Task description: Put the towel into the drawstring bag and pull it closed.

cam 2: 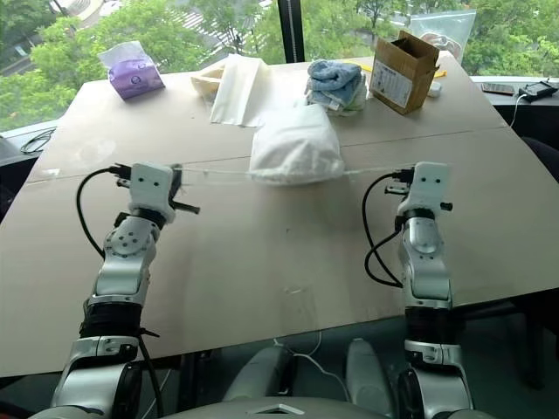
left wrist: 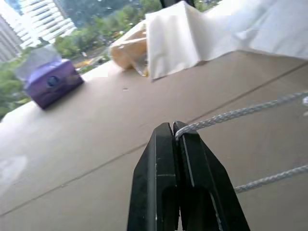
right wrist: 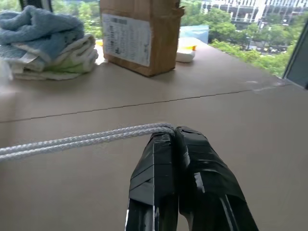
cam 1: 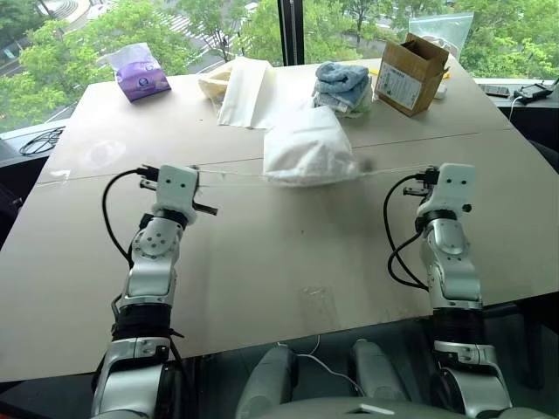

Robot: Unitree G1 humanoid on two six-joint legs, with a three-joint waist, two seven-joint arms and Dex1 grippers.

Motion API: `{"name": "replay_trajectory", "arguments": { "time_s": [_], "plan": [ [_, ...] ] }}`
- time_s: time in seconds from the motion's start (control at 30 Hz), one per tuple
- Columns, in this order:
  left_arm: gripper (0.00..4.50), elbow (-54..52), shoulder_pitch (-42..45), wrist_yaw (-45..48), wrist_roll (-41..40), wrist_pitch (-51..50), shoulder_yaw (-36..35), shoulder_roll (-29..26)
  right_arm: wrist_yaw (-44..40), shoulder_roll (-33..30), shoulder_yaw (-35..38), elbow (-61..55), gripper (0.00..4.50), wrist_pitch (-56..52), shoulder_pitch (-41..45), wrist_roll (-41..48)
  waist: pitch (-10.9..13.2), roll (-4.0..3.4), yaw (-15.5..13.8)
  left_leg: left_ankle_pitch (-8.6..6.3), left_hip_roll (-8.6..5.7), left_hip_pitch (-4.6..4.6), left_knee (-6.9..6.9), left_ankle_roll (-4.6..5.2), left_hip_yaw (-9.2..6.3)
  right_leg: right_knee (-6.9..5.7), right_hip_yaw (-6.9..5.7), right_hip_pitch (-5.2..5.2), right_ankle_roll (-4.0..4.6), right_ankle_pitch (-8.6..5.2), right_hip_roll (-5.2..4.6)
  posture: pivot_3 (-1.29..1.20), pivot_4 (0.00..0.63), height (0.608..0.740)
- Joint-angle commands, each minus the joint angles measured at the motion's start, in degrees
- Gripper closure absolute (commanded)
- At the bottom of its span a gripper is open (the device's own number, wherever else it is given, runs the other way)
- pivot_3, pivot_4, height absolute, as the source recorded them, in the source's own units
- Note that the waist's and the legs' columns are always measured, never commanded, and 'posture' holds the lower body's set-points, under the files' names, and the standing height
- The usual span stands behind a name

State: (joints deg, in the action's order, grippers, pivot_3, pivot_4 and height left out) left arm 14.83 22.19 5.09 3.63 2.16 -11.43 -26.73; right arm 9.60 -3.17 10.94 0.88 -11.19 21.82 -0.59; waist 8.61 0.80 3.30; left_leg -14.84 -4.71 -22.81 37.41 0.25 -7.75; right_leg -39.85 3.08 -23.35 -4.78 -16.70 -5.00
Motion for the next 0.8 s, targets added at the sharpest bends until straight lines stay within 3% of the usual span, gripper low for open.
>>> {"name": "replay_trajectory", "arguments": {
  "time_s": [0.03,0.4,0.57,0.8],
  "plan": [
    [4.47,0.77,1.39,-12.34,4.76,-1.07,-5.65,-2.27,6.96,0.35,5.59,-1.68,4.5,-0.03,1.84,0.71,0.0,0.0,0.08,0.0,0.0,0.0,0.0,0.0,0.0,0.0,0.0,0.0,0.0,0.0,0.0,0.0,0.15,0.74],
    [4.47,4.71,3.8,-31.01,8.87,-9.66,-11.68,-6.86,19.11,-1.29,12.85,-2.1,4.5,-1.94,0.9,1.76,-0.01,0.0,0.32,0.0,-0.01,0.0,0.0,0.0,-0.01,-0.04,-0.01,-0.02,0.0,0.0,0.0,0.0,0.15,0.74],
    [4.47,4.54,6.6,-29.83,8.18,-7.14,-9.59,-8.67,15.09,-6.19,7.69,-3.7,4.5,1.46,2.92,-1.47,-0.01,0.0,0.34,0.0,-0.02,-0.03,0.0,0.0,0.01,-0.03,-0.01,-0.02,0.0,0.0,-0.01,0.0,0.15,0.74],
    [4.47,6.16,20.64,-22.2,7.21,1.88,-4.29,-13.96,7.22,-15.65,0.64,-3.44,4.5,6.72,14.91,-5.83,-0.16,0.04,0.68,0.01,-0.01,-0.12,-0.11,-0.02,0.06,-0.01,0.0,-0.19,0.0,0.0,-0.02,0.0,0.15,0.74]
  ]
}}
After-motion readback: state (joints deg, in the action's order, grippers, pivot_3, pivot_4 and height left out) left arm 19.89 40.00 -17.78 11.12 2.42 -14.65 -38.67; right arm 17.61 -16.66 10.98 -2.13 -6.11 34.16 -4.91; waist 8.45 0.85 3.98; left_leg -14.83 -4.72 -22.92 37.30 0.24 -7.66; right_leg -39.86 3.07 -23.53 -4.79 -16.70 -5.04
